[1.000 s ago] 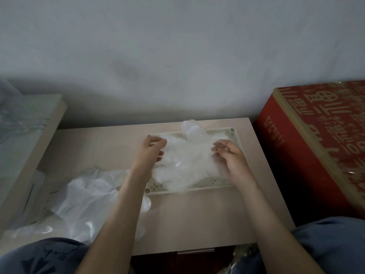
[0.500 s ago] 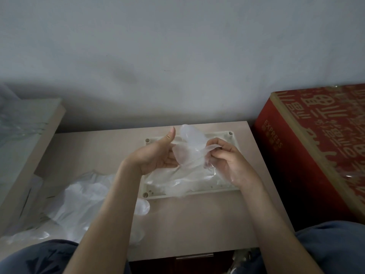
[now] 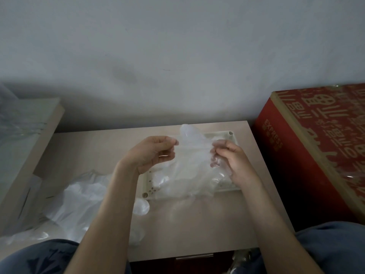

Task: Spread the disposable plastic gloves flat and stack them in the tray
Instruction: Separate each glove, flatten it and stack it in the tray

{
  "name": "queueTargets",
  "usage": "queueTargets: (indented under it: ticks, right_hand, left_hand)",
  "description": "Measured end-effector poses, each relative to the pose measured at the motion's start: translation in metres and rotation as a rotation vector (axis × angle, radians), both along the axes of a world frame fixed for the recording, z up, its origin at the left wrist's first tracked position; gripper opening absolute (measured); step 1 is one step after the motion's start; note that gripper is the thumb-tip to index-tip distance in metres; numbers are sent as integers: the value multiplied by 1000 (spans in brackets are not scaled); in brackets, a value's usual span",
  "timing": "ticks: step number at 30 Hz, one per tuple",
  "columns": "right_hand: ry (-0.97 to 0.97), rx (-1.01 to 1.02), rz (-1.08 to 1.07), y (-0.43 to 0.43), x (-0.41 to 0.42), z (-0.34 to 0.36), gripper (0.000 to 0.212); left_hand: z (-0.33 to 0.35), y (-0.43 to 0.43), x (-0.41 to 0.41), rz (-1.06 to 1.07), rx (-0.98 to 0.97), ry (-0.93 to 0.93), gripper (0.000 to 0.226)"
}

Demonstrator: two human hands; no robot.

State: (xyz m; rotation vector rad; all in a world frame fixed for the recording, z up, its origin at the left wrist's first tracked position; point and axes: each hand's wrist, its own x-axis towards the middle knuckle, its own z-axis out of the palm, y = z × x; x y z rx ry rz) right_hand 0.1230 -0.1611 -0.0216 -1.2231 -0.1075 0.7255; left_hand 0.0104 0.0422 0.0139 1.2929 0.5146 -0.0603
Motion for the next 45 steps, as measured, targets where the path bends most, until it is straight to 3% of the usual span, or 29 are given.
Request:
queueTargets:
  ticks: [3, 10, 13, 16, 20, 23, 26, 33, 38, 45]
  right_hand:
    - [3, -77, -59, 1, 2, -6, 22]
    - [68, -150, -306, 7, 6, -18, 22]
    - [80, -201, -391, 7, 10, -28, 19]
    - [138, -192, -472, 8, 13, -34, 21]
    - [225, -151, -480, 13, 13, -24, 27]
    - [236, -143, -457, 18, 9, -12, 32]
    - [253, -130, -451, 20, 6, -9, 34]
    - [205, -85, -402, 20, 10, -9, 28]
    - [-14, -394, -222, 8, 14, -30, 18]
    - [-484, -709, -26, 5, 8, -38, 18]
  left_hand:
    - [-2, 4, 1, 118, 66, 62, 18]
    - [-8, 5, 10, 570, 448, 33, 21]
    - [-5, -7, 12, 596, 614, 26, 11]
    - [-10, -23, 11, 468, 728, 103, 14]
    - [-18, -47, 7, 6, 791, 269, 35]
    - [-28, -82, 11, -186, 1148, 305, 76]
    - [-40, -110, 12, -125, 1480, 245, 98]
    - [-38, -87, 16, 14, 1635, 107, 71]
    - [-26, -75, 3, -301, 1597, 455, 58]
    - [-16, -74, -17, -857, 1541, 726, 60]
